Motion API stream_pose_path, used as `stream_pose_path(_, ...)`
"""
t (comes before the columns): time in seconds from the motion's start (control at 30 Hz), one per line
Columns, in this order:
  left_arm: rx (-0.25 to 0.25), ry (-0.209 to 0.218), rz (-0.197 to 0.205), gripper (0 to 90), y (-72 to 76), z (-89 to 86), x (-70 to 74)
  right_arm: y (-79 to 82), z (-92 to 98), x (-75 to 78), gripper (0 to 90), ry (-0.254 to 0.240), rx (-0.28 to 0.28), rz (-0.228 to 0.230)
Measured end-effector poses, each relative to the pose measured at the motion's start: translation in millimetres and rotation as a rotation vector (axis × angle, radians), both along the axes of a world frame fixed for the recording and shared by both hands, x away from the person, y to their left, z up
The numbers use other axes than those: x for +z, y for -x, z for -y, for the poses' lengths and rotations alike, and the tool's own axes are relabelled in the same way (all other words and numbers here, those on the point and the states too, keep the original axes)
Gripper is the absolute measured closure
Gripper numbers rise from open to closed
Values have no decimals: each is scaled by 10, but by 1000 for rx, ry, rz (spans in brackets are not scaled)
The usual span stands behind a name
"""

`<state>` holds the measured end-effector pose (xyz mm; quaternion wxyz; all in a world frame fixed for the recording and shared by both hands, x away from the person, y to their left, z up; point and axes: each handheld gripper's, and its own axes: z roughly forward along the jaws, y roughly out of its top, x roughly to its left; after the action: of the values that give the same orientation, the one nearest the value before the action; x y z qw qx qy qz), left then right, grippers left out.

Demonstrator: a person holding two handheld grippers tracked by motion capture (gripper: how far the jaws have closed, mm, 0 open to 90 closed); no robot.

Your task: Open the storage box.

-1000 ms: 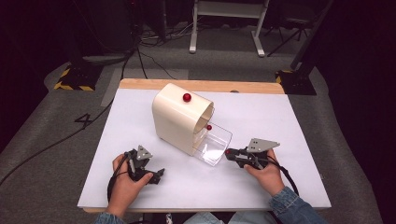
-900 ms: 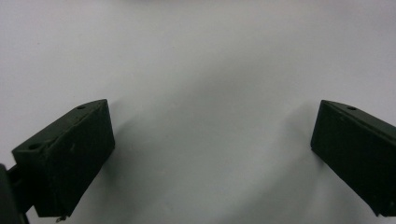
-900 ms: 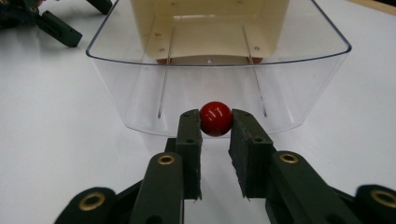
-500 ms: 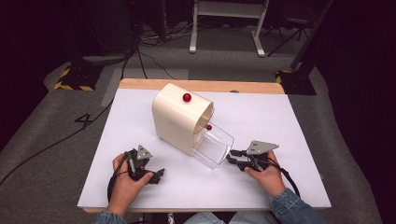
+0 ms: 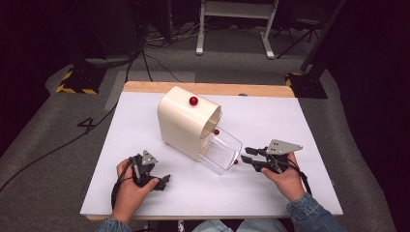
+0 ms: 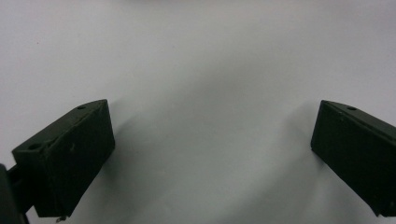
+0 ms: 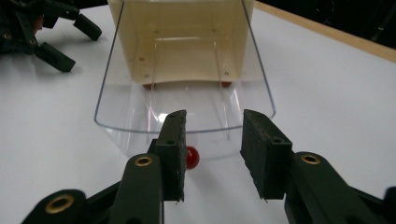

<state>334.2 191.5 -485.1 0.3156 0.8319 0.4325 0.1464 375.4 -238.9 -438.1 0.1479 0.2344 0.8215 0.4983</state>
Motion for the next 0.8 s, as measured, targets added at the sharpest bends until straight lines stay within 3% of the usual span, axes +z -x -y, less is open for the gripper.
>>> stream_pose_path(0.33,-2,-2,2,0,1,-2,0,-79,-186,325,618,-34,28,34)
stream_pose_path(0.8,-2,-3,11,0,10,-4,-6,-309,-546,361,617,-42,62,37)
